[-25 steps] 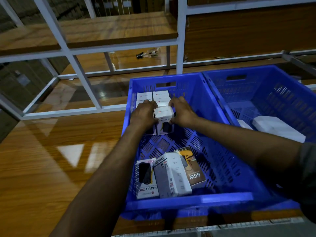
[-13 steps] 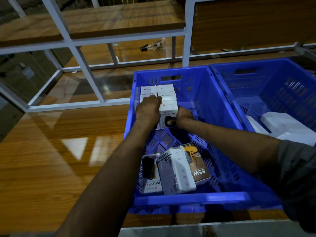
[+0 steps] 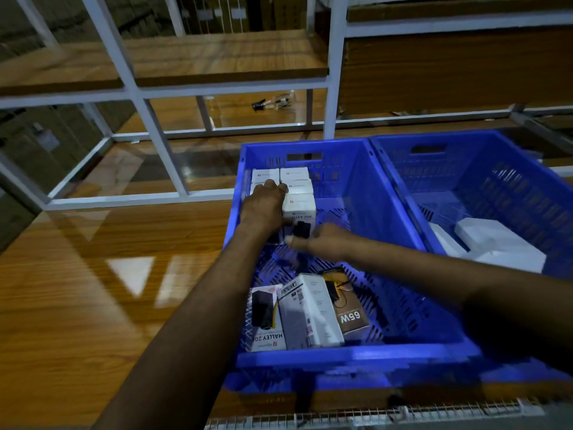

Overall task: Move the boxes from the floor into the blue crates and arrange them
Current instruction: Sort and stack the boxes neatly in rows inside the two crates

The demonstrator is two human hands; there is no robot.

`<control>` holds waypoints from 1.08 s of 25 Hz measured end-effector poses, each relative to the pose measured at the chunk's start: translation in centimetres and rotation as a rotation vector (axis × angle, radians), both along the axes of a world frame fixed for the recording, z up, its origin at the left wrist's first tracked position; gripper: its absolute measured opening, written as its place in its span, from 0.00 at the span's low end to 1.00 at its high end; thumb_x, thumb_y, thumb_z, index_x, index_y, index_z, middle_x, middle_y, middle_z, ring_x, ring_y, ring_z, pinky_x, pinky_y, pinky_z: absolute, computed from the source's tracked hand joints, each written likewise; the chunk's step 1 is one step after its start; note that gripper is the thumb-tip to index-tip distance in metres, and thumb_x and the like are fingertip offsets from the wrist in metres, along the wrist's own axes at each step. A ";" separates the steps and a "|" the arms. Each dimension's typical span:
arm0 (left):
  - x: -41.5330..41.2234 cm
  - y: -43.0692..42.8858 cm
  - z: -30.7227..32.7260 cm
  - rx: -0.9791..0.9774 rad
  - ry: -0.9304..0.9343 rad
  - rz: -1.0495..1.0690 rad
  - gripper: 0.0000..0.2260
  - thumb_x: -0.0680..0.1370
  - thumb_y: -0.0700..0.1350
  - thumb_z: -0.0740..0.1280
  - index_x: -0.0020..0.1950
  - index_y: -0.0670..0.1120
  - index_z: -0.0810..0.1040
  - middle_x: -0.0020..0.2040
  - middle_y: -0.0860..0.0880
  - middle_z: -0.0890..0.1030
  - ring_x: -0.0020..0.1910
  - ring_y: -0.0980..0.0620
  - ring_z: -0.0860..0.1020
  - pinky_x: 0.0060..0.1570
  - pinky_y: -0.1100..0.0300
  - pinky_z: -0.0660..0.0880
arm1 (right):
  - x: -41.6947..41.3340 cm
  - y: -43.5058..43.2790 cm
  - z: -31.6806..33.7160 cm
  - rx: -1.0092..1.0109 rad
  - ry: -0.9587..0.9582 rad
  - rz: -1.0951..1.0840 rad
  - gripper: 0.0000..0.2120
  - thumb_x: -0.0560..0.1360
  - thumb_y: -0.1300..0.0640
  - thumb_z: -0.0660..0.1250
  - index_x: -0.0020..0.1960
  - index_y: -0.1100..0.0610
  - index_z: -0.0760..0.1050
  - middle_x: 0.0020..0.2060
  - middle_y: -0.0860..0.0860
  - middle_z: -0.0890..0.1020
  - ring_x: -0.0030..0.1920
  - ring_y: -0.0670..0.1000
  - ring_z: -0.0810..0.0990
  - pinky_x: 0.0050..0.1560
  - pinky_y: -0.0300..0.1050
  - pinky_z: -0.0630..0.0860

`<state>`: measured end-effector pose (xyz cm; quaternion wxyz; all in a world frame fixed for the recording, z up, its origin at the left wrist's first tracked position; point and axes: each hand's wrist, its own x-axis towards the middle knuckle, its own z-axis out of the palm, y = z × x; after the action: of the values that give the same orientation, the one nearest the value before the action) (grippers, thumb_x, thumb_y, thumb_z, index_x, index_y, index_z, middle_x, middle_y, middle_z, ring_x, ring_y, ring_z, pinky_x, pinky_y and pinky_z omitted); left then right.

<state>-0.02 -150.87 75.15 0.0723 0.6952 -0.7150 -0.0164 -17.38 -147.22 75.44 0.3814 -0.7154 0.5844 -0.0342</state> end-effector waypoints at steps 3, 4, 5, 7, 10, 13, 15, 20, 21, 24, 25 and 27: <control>-0.3 0.2 0.3 -0.135 0.182 0.002 0.31 0.72 0.64 0.73 0.70 0.50 0.74 0.63 0.46 0.75 0.63 0.43 0.75 0.55 0.46 0.77 | 0.2 3.7 1.4 -0.003 0.270 0.467 0.38 0.68 0.21 0.61 0.53 0.55 0.80 0.42 0.51 0.83 0.45 0.54 0.82 0.51 0.49 0.80; -0.4 0.3 0.4 -0.172 0.263 0.003 0.28 0.73 0.63 0.72 0.67 0.50 0.75 0.61 0.46 0.76 0.61 0.45 0.76 0.55 0.47 0.77 | 0.2 4.5 1.4 -0.022 0.303 0.539 0.36 0.69 0.23 0.63 0.59 0.53 0.78 0.41 0.48 0.82 0.45 0.54 0.82 0.53 0.49 0.80; -0.5 0.5 0.4 -0.189 0.331 0.009 0.24 0.75 0.62 0.72 0.65 0.50 0.77 0.58 0.48 0.78 0.58 0.47 0.78 0.53 0.48 0.77 | 0.3 5.1 1.3 -0.034 0.298 0.579 0.33 0.70 0.26 0.66 0.62 0.51 0.77 0.39 0.45 0.79 0.44 0.52 0.81 0.53 0.49 0.80; -0.5 0.9 0.7 -0.166 0.467 0.046 0.16 0.76 0.59 0.72 0.58 0.51 0.80 0.49 0.52 0.81 0.50 0.51 0.80 0.49 0.51 0.77 | 0.5 5.6 1.1 -0.042 0.207 0.581 0.27 0.69 0.34 0.74 0.62 0.48 0.76 0.40 0.43 0.77 0.43 0.49 0.79 0.49 0.45 0.79; -0.4 1.1 1.1 -0.073 0.763 0.111 0.07 0.76 0.53 0.73 0.46 0.50 0.82 0.36 0.54 0.81 0.34 0.60 0.79 0.39 0.58 0.73 | -0.1 4.6 1.9 0.016 -0.043 0.423 0.24 0.64 0.44 0.81 0.56 0.47 0.78 0.49 0.45 0.79 0.48 0.48 0.79 0.48 0.45 0.79; -0.8 1.0 1.9 0.003 0.896 0.081 0.10 0.78 0.53 0.72 0.43 0.48 0.82 0.33 0.51 0.82 0.26 0.63 0.76 0.36 0.61 0.71 | -2.0 2.4 4.3 0.103 -0.343 0.172 0.18 0.68 0.51 0.80 0.55 0.52 0.80 0.48 0.49 0.83 0.47 0.50 0.83 0.42 0.46 0.79; -1.7 1.4 2.5 0.005 0.900 0.021 0.16 0.80 0.56 0.68 0.41 0.46 0.82 0.32 0.51 0.80 0.26 0.62 0.74 0.33 0.63 0.70 | -3.5 0.6 5.7 0.127 -0.448 -0.060 0.16 0.71 0.51 0.76 0.57 0.54 0.80 0.47 0.51 0.84 0.46 0.51 0.81 0.40 0.43 0.75; -3.8 2.7 2.8 0.141 0.987 -0.233 0.18 0.81 0.57 0.67 0.55 0.42 0.82 0.45 0.47 0.82 0.38 0.58 0.79 0.39 0.62 0.75 | -6.5 -2.3 6.1 0.180 -0.575 -0.433 0.17 0.74 0.49 0.72 0.60 0.55 0.79 0.50 0.54 0.83 0.49 0.54 0.80 0.45 0.48 0.74; -3.9 2.7 2.5 0.184 0.949 -0.274 0.16 0.79 0.57 0.69 0.59 0.46 0.82 0.51 0.48 0.83 0.43 0.57 0.81 0.43 0.62 0.78 | -6.6 -2.5 6.0 0.190 -0.586 -0.448 0.18 0.74 0.49 0.72 0.61 0.56 0.78 0.51 0.55 0.84 0.52 0.56 0.81 0.49 0.50 0.76; -4.2 2.8 2.2 0.239 0.954 -0.279 0.20 0.75 0.61 0.73 0.65 0.56 0.78 0.59 0.51 0.82 0.54 0.55 0.83 0.54 0.56 0.81 | -6.7 -2.8 6.2 0.224 -0.656 -0.445 0.19 0.78 0.47 0.68 0.63 0.58 0.78 0.56 0.58 0.84 0.60 0.61 0.81 0.65 0.58 0.75; -4.2 2.9 2.4 0.232 0.992 -0.269 0.18 0.76 0.60 0.73 0.64 0.58 0.77 0.60 0.52 0.81 0.56 0.55 0.82 0.55 0.57 0.81 | -6.8 -2.8 6.5 0.237 -0.704 -0.423 0.18 0.80 0.46 0.66 0.61 0.58 0.78 0.55 0.59 0.84 0.59 0.61 0.81 0.67 0.59 0.74; -4.0 3.1 2.7 0.239 1.057 -0.278 0.16 0.79 0.53 0.72 0.65 0.60 0.73 0.61 0.53 0.80 0.59 0.55 0.80 0.53 0.61 0.80 | -7.2 -3.0 7.4 0.263 -0.793 -0.381 0.13 0.82 0.47 0.63 0.56 0.56 0.78 0.58 0.59 0.83 0.60 0.61 0.81 0.68 0.60 0.73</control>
<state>-4.06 -147.78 77.87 0.3387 0.4949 -0.6595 -0.4532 -24.56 -150.18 82.82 0.6499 -0.4726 0.5139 -0.3004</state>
